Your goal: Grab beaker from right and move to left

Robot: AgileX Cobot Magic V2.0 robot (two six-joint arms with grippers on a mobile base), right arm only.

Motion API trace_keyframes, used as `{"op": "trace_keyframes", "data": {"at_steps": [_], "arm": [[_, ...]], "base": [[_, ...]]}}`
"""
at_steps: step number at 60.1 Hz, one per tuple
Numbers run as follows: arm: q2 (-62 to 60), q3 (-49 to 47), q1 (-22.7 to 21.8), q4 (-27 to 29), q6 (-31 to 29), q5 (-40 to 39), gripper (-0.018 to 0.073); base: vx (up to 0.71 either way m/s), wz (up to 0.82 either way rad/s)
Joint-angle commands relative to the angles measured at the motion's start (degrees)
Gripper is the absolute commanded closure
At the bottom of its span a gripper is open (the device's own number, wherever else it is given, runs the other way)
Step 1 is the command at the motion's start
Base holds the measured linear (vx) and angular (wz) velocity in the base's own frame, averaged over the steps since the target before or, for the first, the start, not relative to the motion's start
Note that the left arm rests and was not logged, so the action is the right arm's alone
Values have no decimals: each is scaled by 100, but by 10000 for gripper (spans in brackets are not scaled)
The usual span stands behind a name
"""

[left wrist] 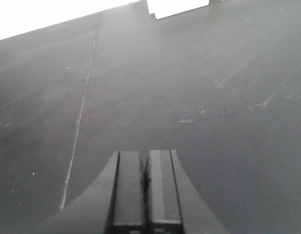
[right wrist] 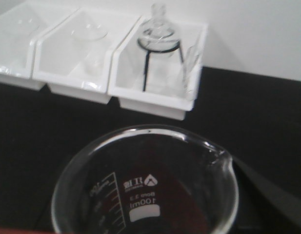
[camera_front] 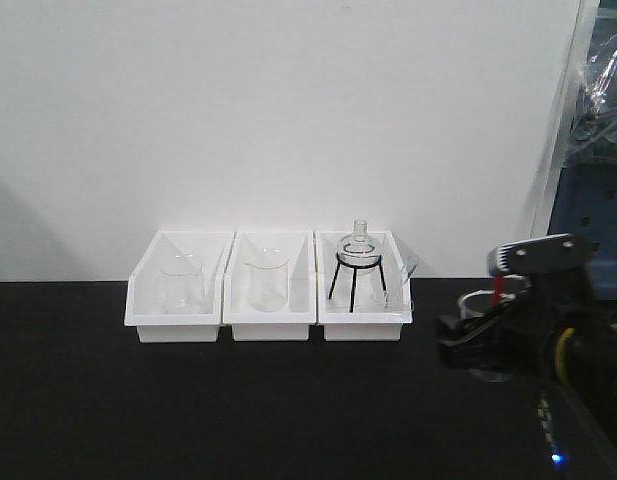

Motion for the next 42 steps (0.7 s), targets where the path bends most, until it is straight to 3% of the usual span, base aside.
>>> {"op": "trace_keyframes", "data": {"at_steps": [1,10,24,42], "arm": [[537,-632,-16,-293,-485,-667,561],[1509,-1352,-67,-278,-1500,-1861,561],[2496,-1954,-107,-27,-2160,-3913,560],[3151,-1955,-107,777,-3465,-5104,560]], "base": [[0,0],[0,0],[0,0],[0,0]]}}
